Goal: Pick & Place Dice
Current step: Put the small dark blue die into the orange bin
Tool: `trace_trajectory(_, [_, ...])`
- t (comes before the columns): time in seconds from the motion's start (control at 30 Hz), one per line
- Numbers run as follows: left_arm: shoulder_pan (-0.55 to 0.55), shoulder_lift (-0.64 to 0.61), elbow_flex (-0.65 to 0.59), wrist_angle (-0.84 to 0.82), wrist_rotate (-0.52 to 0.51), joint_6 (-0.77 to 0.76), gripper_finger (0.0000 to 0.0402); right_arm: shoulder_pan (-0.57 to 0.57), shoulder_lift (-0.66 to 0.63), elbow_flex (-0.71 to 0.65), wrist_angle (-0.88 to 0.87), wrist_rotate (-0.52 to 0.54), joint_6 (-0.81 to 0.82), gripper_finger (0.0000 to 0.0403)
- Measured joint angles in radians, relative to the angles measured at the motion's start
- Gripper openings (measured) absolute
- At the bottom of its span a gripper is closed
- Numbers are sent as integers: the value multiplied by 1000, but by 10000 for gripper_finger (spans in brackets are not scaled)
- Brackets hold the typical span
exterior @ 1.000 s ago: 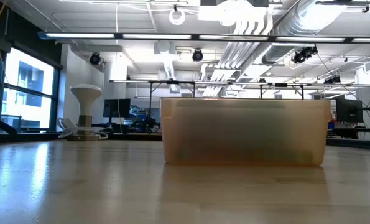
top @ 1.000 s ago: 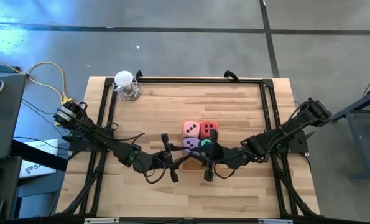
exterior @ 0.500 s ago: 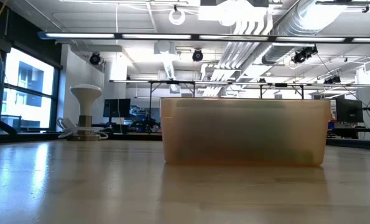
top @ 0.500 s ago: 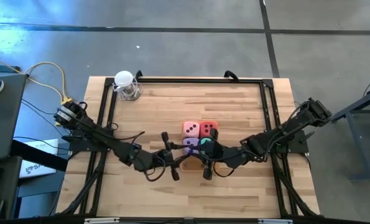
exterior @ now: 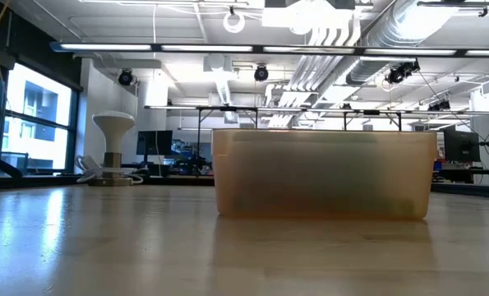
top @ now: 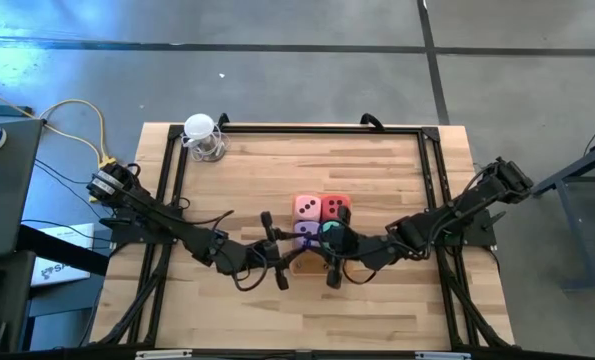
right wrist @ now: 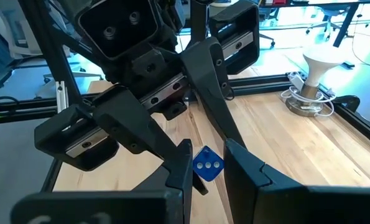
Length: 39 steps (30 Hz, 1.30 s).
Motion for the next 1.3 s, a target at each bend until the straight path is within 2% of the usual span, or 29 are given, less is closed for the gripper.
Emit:
trace_trajectory(0.27, [0, 0, 0, -3, -4, 7, 91, -12, 0, 1, -16, 0, 19, 53])
trace_trajectory(0.53, [0, 0, 0, -6, -3, 8, 86, -12, 0, 1, -20, 0, 41, 67])
trace_trajectory(0.83, [0, 0, 0, -17, -2, 10, 85, -11, 0, 1, -26, -3, 47, 127])
trace_trajectory(1.07, [1, 0, 0, -56, -9, -41, 84, -10, 0, 1, -31, 39, 28, 178])
trace_trajectory(1.17, [-1, 0, 0, -103, 8, -76, 84, -11, 0, 0, -29, 83, 9, 197])
trace_trajectory(1.3, [-2, 0, 0, -163, 96, -138, 84, -12, 0, 0, -31, 132, -14, 216])
